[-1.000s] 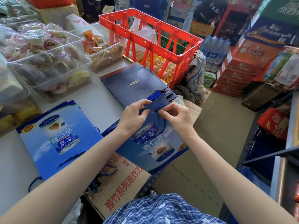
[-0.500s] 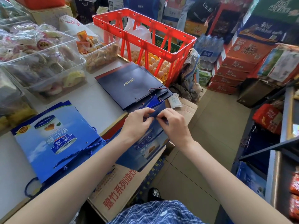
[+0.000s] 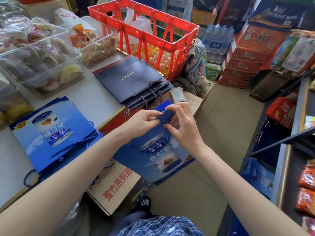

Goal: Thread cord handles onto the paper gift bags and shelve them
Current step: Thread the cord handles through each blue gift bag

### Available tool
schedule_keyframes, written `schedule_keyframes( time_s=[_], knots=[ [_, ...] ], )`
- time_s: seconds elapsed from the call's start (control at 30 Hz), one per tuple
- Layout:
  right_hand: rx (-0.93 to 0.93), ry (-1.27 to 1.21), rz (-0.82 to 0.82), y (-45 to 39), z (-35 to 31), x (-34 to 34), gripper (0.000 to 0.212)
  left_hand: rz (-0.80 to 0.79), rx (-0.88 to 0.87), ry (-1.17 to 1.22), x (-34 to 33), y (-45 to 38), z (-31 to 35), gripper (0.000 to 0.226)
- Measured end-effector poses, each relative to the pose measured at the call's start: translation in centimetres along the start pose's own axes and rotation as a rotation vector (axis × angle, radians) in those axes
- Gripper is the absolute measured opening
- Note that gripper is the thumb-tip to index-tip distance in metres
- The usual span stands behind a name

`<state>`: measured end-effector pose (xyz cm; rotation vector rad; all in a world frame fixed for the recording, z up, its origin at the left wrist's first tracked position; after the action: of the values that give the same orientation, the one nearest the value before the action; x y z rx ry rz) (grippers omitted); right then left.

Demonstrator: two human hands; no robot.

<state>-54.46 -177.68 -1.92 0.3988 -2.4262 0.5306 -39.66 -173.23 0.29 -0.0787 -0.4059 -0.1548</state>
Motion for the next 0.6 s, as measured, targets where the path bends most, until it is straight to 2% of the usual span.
schedule_keyframes(
  time_s=[0.1,0.33,0.47,0.6],
  knots=[
    [0.05,0.015,-0.075,1.3,0.6,1.0,0.044,-0.002,0.029,-0.097,-1.5,1.0,-0.2,0.023],
    [0.202,0.192,-0.27,2.7,-0.2,2.3,0.033,0.024,0.066,-0.154,-3.5,3.7,0.6,0.023],
    [0.206,0.282,-0.294,2.9,-0.3,2.4,0.028,-0.005,0.056,-0.22,-3.9,4.2,1.5,0.029],
    [0.196,0.266,-0.312,3.3,-0.1,2.3,0.022,-0.039,0.099,-0.234,-4.1,4.6,1.3,0.036]
  ],
)
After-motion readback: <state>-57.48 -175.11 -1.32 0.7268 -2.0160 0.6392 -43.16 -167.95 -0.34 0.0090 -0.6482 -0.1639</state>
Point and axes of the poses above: each hand's wrist, its own y-axis away from the middle knuckle, its own x-axis out of the back of the hand, z = x × y, the point moved 2 cm from there along -y, towards the middle knuckle, and after that the axes turned 13 degrees about -x, right-handed, at the moved point
